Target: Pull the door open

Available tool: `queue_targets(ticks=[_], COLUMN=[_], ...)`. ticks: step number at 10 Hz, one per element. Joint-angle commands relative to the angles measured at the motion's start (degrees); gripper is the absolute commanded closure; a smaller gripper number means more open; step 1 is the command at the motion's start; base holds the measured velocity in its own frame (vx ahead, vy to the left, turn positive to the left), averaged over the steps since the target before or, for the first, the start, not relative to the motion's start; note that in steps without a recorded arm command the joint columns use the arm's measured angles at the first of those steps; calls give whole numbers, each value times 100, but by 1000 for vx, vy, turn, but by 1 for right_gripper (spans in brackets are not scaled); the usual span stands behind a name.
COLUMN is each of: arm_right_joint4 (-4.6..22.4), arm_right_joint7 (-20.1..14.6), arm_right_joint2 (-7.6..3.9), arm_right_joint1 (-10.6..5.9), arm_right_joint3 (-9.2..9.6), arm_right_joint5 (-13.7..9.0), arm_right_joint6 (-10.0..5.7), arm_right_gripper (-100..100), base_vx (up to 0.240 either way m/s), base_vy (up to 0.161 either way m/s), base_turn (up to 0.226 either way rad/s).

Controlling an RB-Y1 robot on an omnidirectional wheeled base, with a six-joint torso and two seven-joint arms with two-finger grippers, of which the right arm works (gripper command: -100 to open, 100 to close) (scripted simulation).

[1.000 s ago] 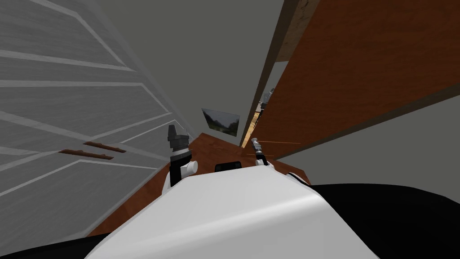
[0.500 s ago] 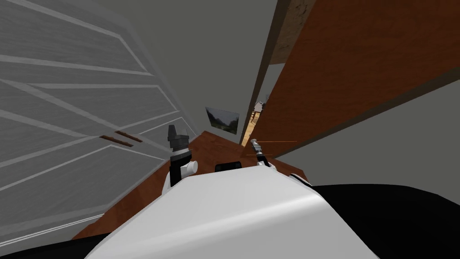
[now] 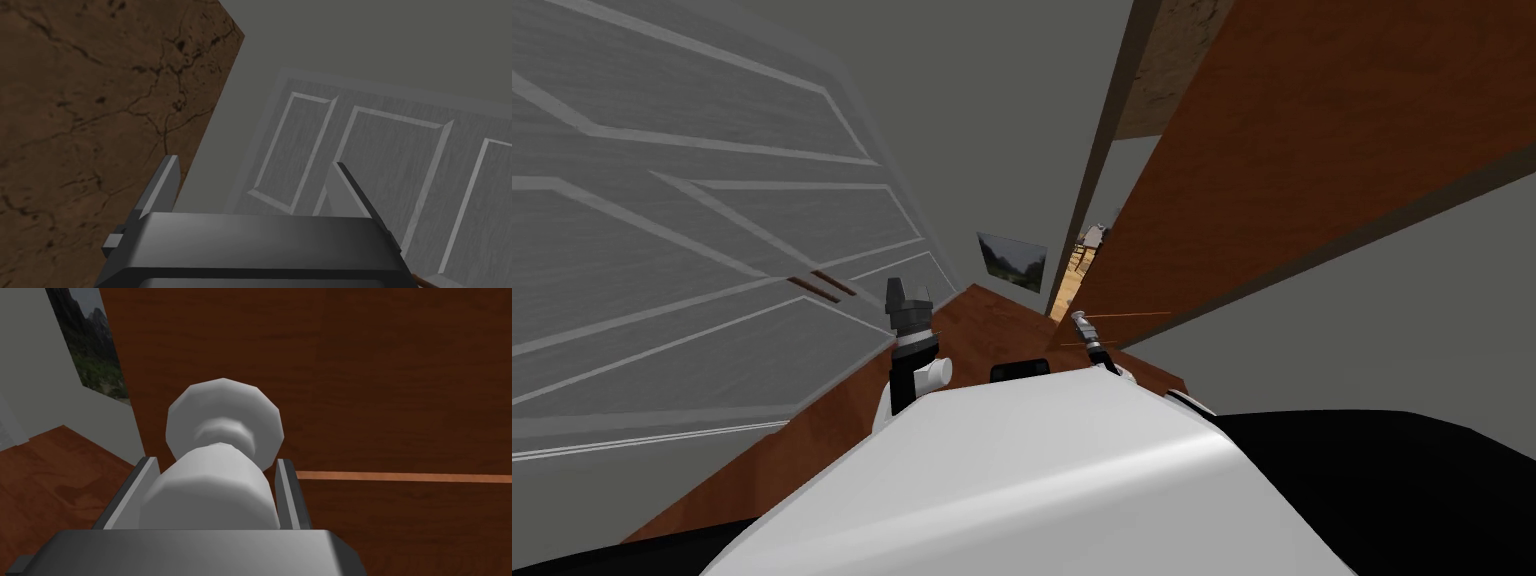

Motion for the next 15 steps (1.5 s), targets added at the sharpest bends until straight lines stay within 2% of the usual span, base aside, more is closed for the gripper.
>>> queue_targets(ticks=[1,3,4,5,12,14,15], arm_right_joint4=[42,38,49,108,337,392,400], arm_right_joint7=[-171,-307,-256,-343,-663,-739,-721], arm_right_joint2=[-106,-219,-192,-238,-455,-506,-474], arm_right_joint1=[73,145,117,165,294,324,307], arm_right_joint3=[156,286,241,327,633,706,696], arm_right_joint5=[62,112,95,121,208,229,230], arm_right_joint6=[-188,-331,-252,-379,-932,-1064,-1018], arm_right_gripper=[100,100,100,100,100,100,100], base_vx=[-253,-235,-98,-159,-205,-181,-88], base_vy=[-47,-58,-22,-57,-67,-89,-23], base_turn=[121,107,17,138,147,129,27])
